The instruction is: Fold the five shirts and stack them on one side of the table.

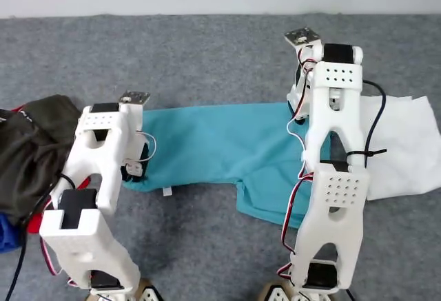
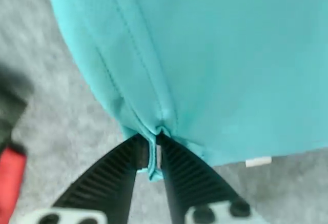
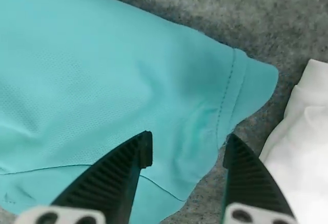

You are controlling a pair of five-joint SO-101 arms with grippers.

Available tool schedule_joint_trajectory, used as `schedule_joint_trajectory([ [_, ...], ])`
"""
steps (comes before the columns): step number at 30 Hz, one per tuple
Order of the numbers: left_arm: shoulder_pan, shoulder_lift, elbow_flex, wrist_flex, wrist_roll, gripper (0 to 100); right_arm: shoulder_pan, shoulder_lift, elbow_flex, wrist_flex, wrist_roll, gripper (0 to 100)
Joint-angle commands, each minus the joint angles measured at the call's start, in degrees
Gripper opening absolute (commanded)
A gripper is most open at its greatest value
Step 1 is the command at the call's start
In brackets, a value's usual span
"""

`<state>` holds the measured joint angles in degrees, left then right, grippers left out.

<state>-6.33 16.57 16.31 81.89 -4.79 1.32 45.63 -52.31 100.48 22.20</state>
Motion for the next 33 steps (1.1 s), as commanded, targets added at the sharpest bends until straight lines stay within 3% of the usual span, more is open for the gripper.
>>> schedule_joint_trajectory([
  [1,0.18,-0.35,-3.91,6.24,-0.26,1,0.31,-3.03,-0.18,2.42,-0.62,23.4],
  [7,0.26,-2.64,-10.33,15.56,-0.35,1,0.75,-3.03,-0.18,2.42,-0.53,23.4],
  [10,-0.18,-8.79,-12.62,13.89,-1.23,1,0.57,-3.03,-0.18,2.42,-0.44,23.4],
  [15,-0.26,-9.93,-5.58,7.82,-1.41,1,0.31,-3.38,2.64,2.51,-0.62,23.4],
  [20,-0.97,-6.33,-2.51,5.10,-1.49,1,-1.36,-11.12,16.62,2.42,-0.26,23.4],
  [33,-2.73,5.27,-2.68,-0.26,-1.49,2,-5.05,-47.52,60.84,-1.27,5.10,23.4],
])
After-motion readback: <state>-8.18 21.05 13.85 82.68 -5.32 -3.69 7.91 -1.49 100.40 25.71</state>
